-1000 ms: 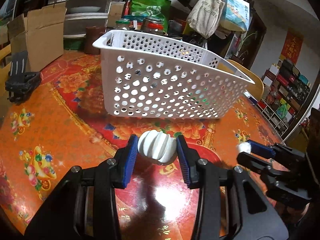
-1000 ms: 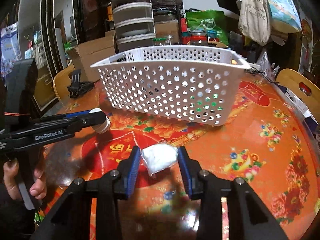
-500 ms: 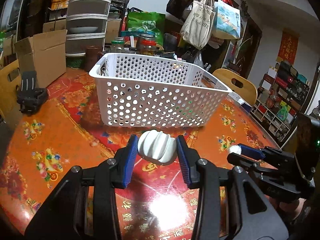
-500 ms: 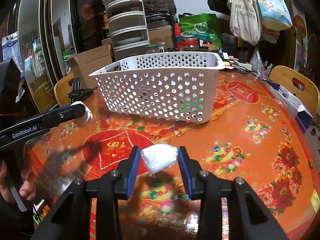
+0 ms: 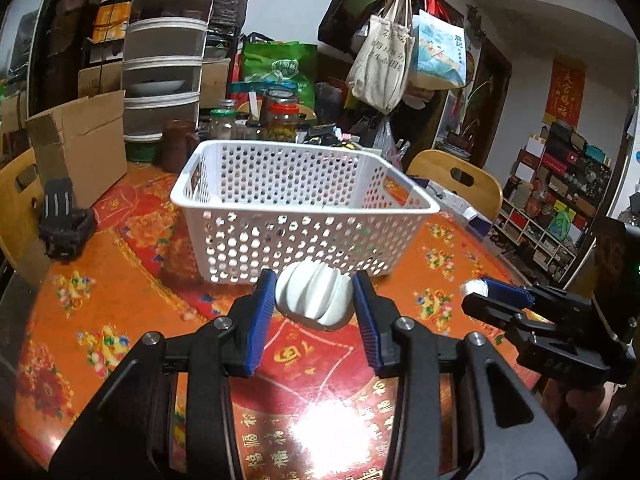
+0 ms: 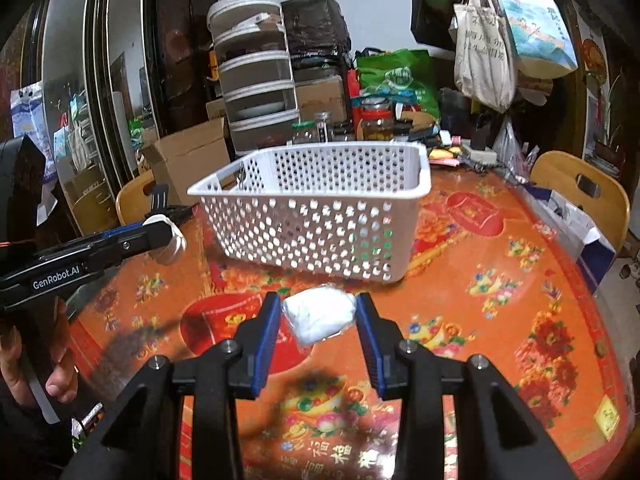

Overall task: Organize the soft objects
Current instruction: 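Lift the ribbed object with the left tool while the right tool carries the small cloth to the basket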

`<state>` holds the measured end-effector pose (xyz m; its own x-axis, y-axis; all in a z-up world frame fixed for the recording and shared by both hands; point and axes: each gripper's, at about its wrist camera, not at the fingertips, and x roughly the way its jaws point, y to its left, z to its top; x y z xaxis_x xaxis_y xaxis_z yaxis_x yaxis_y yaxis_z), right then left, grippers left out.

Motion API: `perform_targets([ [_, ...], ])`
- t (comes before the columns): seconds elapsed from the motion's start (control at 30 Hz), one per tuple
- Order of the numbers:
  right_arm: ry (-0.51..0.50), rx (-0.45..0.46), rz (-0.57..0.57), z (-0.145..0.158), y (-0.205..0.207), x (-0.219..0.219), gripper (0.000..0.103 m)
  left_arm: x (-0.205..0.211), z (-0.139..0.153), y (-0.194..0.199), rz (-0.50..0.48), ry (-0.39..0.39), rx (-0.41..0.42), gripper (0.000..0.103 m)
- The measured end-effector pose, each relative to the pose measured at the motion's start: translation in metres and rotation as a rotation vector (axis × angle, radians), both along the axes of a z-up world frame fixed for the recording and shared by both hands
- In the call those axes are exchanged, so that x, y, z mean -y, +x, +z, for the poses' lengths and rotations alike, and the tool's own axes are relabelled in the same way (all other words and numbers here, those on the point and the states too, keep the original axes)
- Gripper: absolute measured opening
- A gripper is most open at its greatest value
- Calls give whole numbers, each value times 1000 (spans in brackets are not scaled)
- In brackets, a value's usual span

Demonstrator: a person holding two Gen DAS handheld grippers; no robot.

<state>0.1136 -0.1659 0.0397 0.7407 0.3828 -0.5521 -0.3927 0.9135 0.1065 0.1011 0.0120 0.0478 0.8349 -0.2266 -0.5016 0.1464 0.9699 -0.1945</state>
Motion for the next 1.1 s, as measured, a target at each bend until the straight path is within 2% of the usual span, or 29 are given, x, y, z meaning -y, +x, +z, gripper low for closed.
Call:
perform_targets([
  [0.3, -29, 79, 2, 47, 5, 1, 38, -3, 49, -3, -3, 24, 59, 37],
  [0.6, -40, 91, 24, 83, 29, -4, 38, -10, 90, 21, -5, 38, 43, 37],
  [0.83, -67, 91, 26, 98, 54, -19, 38, 1, 100, 59, -31, 41, -3, 37],
  [1.1, -89, 51, -16, 100, 109, -30, 38, 5, 102, 130, -19, 53, -91, 37],
])
